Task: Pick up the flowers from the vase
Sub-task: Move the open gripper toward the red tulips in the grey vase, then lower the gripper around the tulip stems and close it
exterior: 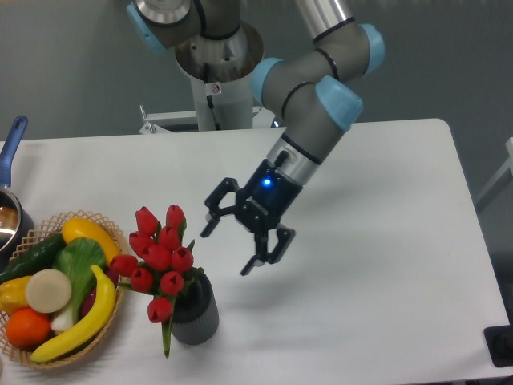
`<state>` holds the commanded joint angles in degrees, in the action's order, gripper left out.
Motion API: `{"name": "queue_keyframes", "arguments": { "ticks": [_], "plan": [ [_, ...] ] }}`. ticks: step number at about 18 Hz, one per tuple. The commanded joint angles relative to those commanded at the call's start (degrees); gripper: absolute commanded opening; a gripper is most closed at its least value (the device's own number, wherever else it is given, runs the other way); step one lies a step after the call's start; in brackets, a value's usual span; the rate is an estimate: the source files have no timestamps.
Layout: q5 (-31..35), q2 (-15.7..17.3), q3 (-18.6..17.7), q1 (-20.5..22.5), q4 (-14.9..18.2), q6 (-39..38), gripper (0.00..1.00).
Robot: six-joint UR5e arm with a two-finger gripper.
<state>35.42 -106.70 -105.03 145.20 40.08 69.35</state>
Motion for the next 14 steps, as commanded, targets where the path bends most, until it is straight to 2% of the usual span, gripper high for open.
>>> {"name": "queue_keyframes", "arguments": {
  "ticks": [7,14],
  "plan": [
    [-0.44,-4.74,3.43,-2.73,0.09,-0.44,1.00],
    [-5.88,-7.03,4.04,-4.04,0.09,-0.44,1.00]
  ]
}}
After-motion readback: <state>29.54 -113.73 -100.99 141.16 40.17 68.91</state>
